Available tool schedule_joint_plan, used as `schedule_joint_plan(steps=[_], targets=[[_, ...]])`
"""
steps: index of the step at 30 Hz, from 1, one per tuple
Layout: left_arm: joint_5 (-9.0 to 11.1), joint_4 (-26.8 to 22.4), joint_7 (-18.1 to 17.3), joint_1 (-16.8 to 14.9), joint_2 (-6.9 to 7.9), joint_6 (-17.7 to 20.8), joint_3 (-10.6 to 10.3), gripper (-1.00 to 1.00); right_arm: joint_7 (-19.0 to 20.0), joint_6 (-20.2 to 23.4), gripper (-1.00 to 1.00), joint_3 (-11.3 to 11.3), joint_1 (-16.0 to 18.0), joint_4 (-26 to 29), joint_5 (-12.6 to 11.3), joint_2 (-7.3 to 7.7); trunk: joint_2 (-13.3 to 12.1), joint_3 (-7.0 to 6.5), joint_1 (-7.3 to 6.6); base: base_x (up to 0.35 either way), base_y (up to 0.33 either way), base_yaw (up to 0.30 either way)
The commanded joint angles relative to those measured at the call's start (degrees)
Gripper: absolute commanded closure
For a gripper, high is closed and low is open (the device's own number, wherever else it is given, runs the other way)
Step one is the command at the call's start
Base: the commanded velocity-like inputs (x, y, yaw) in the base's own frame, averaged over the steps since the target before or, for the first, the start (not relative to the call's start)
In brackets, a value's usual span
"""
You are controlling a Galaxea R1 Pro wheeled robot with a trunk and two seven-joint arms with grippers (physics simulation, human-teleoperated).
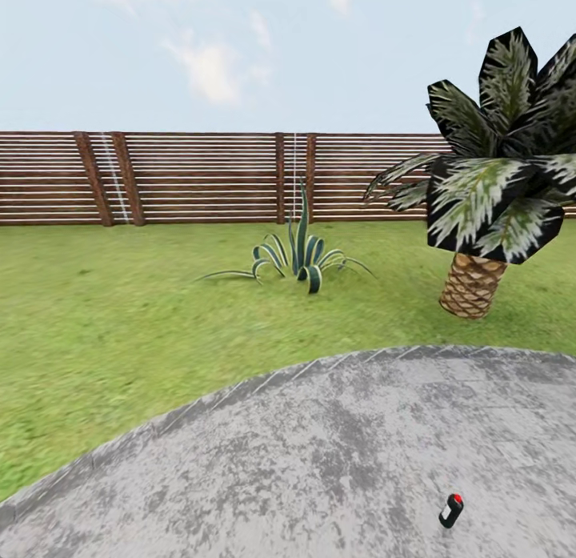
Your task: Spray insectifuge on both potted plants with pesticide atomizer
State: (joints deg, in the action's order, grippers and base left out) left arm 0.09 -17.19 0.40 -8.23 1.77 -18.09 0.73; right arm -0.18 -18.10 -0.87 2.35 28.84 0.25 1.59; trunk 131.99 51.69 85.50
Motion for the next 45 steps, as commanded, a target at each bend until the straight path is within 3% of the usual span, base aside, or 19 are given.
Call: schedule_joint_plan(steps=[1,35,45], targets=[[0.0,0.05,0.04,-0.03,-0.01,-0.19,0.06,-1.0,-0.04,-0.18,-1.0,-0.11,0.02,0.01,0.02,-0.01,0.02,0.05,0.02,0.337,0.088,0.0],[0.0,0.05,0.04,-0.03,-0.01,-0.19,0.06,-1.0,0.2,-0.1,-1.0,-0.21,0.02,-0.1,0.08,0.03,0.02,0.05,0.02,0.337,0.107,-0.002],[0.0,0.05,0.04,-0.03,-0.01,-0.19,0.06,-1.0,0.18,-0.1,-1.0,-0.2,0.02,-0.1,0.06,0.02,0.02,0.05,0.02,0.337,0.126,-0.227]])
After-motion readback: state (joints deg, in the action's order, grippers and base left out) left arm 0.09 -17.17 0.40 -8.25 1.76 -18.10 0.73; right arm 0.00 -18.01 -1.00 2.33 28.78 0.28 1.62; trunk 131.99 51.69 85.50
